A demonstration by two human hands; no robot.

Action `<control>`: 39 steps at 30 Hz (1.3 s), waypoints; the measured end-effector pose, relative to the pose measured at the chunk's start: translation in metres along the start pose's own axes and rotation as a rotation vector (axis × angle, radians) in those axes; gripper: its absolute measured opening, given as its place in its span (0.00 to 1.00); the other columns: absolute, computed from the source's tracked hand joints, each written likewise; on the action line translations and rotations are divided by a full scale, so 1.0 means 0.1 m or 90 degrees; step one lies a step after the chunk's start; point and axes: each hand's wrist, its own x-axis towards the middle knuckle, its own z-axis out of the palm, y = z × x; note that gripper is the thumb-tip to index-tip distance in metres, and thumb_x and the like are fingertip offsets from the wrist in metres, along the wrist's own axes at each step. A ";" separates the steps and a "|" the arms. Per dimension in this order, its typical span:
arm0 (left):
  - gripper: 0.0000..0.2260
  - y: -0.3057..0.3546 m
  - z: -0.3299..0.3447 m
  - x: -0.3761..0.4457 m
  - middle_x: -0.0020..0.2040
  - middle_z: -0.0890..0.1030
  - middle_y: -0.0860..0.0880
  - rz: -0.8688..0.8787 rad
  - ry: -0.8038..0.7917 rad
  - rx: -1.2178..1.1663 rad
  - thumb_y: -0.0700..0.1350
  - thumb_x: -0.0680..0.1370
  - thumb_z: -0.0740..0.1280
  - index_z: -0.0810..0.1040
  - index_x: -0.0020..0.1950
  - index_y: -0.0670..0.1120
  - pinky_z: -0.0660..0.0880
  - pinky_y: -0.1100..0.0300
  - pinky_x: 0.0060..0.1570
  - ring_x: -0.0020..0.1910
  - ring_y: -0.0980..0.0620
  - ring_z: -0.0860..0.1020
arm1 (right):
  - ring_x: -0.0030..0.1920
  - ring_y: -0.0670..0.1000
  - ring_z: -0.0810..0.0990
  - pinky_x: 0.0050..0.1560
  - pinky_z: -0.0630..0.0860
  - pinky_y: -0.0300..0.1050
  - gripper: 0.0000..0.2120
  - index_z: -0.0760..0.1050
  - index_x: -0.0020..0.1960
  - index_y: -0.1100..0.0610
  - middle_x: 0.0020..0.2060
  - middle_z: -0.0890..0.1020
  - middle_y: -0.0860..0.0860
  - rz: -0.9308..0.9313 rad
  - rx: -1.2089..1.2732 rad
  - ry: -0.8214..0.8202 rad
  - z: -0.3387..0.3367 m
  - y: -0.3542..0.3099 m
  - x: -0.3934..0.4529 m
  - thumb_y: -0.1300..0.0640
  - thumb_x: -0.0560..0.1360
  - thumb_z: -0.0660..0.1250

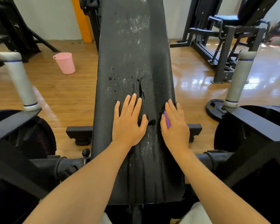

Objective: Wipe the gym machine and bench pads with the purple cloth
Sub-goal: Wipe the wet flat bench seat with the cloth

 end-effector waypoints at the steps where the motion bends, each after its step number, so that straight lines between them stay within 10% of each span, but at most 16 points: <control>1: 0.27 0.00 0.01 0.00 0.79 0.63 0.46 -0.001 0.003 0.001 0.54 0.81 0.54 0.66 0.78 0.45 0.52 0.42 0.77 0.79 0.48 0.58 | 0.77 0.51 0.58 0.67 0.72 0.61 0.21 0.70 0.73 0.56 0.74 0.68 0.49 -0.009 -0.014 -0.008 -0.06 0.04 -0.29 0.53 0.81 0.59; 7: 0.27 0.01 0.01 0.00 0.79 0.63 0.47 -0.008 0.001 -0.009 0.55 0.81 0.53 0.66 0.78 0.45 0.49 0.43 0.78 0.80 0.48 0.57 | 0.78 0.50 0.58 0.68 0.69 0.50 0.21 0.75 0.68 0.60 0.71 0.71 0.50 -0.059 -0.063 -0.022 -0.39 0.09 -1.67 0.54 0.78 0.59; 18: 0.26 0.01 -0.01 0.01 0.79 0.63 0.46 -0.004 -0.004 -0.006 0.54 0.81 0.54 0.66 0.78 0.45 0.51 0.42 0.78 0.79 0.48 0.58 | 0.76 0.50 0.60 0.71 0.68 0.56 0.23 0.71 0.72 0.59 0.73 0.70 0.52 0.010 -0.011 0.001 -0.03 0.02 -0.13 0.51 0.80 0.58; 27: 0.26 0.00 -0.02 0.00 0.79 0.63 0.46 -0.002 -0.013 -0.019 0.54 0.81 0.54 0.66 0.78 0.45 0.49 0.43 0.78 0.79 0.47 0.57 | 0.75 0.55 0.66 0.72 0.66 0.56 0.20 0.71 0.70 0.59 0.72 0.72 0.52 -0.146 -0.077 -0.059 -0.38 0.10 -1.95 0.55 0.81 0.60; 39: 0.29 -0.10 -0.11 0.04 0.81 0.57 0.45 0.048 -0.116 -0.009 0.56 0.82 0.48 0.60 0.80 0.44 0.44 0.46 0.78 0.80 0.46 0.53 | 0.72 0.53 0.69 0.73 0.65 0.52 0.20 0.75 0.68 0.62 0.69 0.75 0.55 -0.183 -0.075 -0.037 -0.08 -0.11 -0.79 0.55 0.80 0.60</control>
